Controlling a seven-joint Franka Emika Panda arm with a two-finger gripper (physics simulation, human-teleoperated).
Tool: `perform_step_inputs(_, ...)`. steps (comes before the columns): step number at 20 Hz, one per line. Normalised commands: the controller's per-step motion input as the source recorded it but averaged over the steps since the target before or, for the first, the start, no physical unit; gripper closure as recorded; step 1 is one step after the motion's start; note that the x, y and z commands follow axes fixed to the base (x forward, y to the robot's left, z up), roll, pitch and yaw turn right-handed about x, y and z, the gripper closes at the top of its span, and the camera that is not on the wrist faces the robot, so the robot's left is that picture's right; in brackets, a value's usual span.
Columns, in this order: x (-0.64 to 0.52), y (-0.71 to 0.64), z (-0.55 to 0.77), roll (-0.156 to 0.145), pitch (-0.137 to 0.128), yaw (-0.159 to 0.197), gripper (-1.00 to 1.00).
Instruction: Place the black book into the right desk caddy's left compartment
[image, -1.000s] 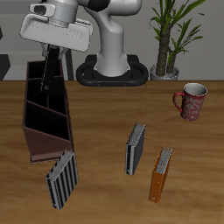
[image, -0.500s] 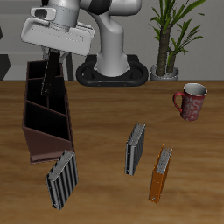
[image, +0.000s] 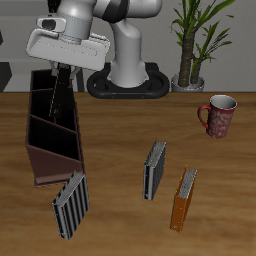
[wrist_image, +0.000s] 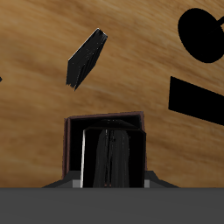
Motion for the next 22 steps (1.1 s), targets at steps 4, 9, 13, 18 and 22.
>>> perform_step_inputs(4, 0.07, -0.08, -0.16, -0.019, 0.015, -0.009, 1.0)
perform_step_inputs(9, 0.04, -0.04, -0.24, -0.004, 0.032, -0.026, 1.0)
perform_step_inputs(13, 0.1, -0.06, -0.31, 0.011, 0.054, -0.02, 1.0)
perform_step_inputs(18, 0.06, 0.04, -0.18, 0.013, 0.017, -0.003, 1.0)
perform_step_inputs(22, 0.11, -0.01, -0.11, -0.006, 0.008, -0.007, 1.0)
